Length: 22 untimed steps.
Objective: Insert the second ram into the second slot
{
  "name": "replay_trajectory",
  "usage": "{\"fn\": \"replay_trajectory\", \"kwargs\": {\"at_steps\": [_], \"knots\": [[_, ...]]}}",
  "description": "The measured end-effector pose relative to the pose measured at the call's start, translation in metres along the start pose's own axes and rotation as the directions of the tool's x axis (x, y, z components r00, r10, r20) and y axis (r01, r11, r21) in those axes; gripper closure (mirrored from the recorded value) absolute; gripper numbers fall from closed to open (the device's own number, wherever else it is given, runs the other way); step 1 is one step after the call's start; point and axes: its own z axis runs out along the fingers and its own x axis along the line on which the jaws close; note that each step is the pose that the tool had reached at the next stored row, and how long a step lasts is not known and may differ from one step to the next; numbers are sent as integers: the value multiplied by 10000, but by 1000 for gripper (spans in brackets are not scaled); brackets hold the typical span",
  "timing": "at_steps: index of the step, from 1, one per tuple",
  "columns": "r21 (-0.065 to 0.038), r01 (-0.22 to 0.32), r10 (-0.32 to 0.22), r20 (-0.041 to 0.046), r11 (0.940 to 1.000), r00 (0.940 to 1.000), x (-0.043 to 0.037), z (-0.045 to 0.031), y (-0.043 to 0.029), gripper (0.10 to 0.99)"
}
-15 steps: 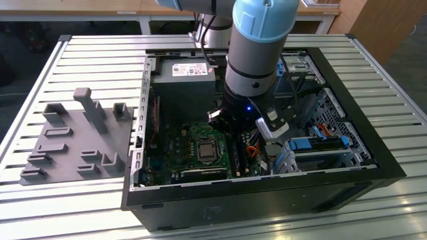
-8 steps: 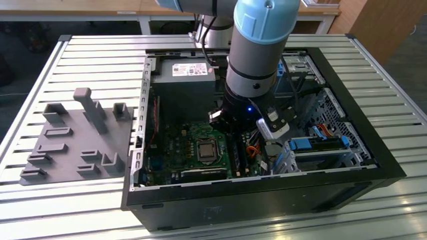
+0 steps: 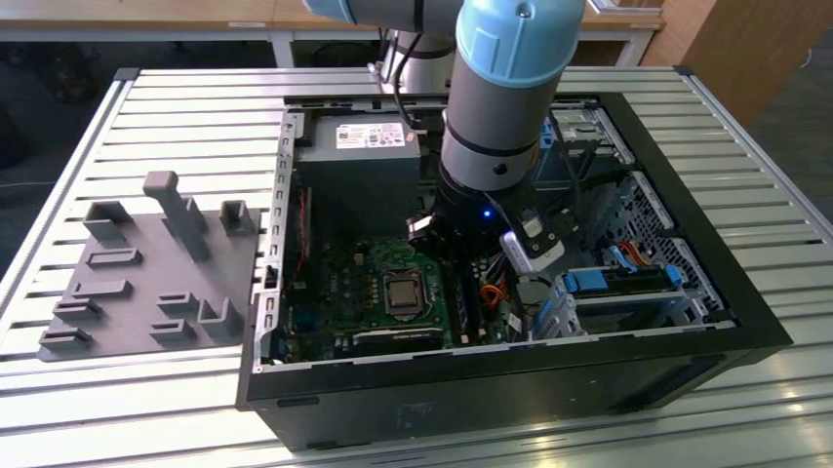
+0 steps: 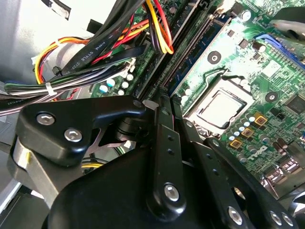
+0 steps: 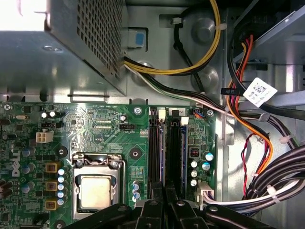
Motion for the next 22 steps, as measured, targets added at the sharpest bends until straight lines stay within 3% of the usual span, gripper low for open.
{"fn": "replay_trajectory", "kwargs": {"at_steps": [3,4,16,18,22], "knots": [[0,0,0,0,10000,10000,0,0,0,937],[0,0,0,0,10000,10000,0,1,0,875],[-1,0,0,-1,10000,10000,0,-103,3,875],[-2,1,-1,0,10000,10000,0,-109,4,953],[13,1,-1,0,10000,10000,0,-105,3,980]]}}
